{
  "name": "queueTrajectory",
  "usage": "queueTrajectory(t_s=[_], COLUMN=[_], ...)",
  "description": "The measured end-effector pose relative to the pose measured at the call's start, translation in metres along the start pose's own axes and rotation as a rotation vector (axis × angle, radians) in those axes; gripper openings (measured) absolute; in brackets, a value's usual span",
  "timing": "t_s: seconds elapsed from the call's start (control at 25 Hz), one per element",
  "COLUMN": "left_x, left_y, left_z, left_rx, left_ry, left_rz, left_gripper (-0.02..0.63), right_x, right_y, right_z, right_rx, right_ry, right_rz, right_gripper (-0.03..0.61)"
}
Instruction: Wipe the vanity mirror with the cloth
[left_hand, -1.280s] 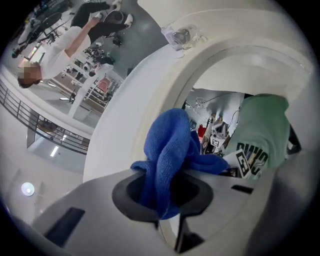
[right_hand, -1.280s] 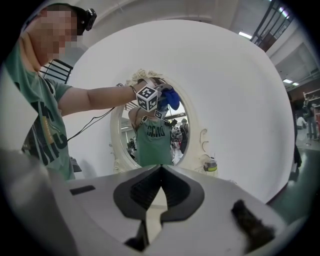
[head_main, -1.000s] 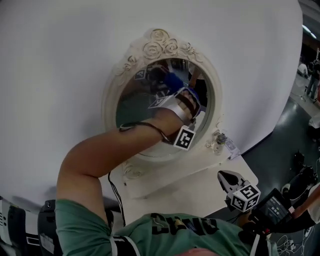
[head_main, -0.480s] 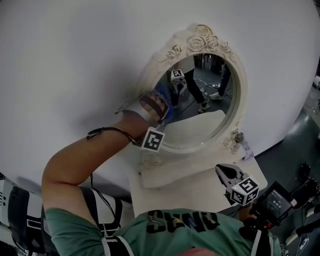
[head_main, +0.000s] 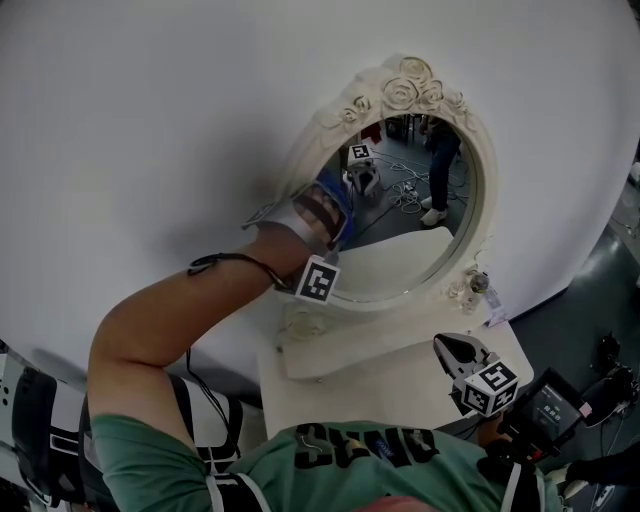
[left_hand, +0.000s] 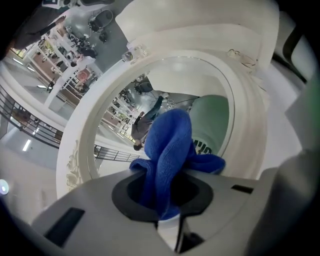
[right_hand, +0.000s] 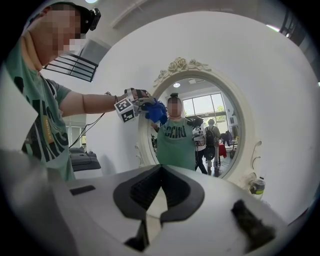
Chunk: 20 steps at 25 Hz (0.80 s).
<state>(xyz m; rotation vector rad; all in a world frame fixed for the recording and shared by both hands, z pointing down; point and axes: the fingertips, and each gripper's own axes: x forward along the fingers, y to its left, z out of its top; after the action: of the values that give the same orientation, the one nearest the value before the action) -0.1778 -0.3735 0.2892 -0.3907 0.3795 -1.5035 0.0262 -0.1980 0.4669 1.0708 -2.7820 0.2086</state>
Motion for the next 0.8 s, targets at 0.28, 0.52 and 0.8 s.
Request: queueTrajectory(t_s=[0.28, 0.52, 0.8], left_x=[0.020, 0.052, 0.106], left_y=[0.031, 0.092, 0.192], left_z=[0.029, 0.083, 0.152], left_rx=[-0.007, -0.018, -0.026], left_ry=[-0.034, -0.096, -0.134], left_rz=[0.024, 0.076, 0.148], left_gripper=[0.071, 0.071, 0.071], right_x=[-0.015, -0.049, -0.101], right_y=[-0.016, -0.045, -0.090], right_z=[-0.007, -0.023, -0.046], right_rx=[0.015, 0.049, 0.109], right_ry=[-0.002, 0.011, 0.016], right_rz=[-0.032, -0.104, -0.220], right_gripper=[0.008, 0.008, 0.008])
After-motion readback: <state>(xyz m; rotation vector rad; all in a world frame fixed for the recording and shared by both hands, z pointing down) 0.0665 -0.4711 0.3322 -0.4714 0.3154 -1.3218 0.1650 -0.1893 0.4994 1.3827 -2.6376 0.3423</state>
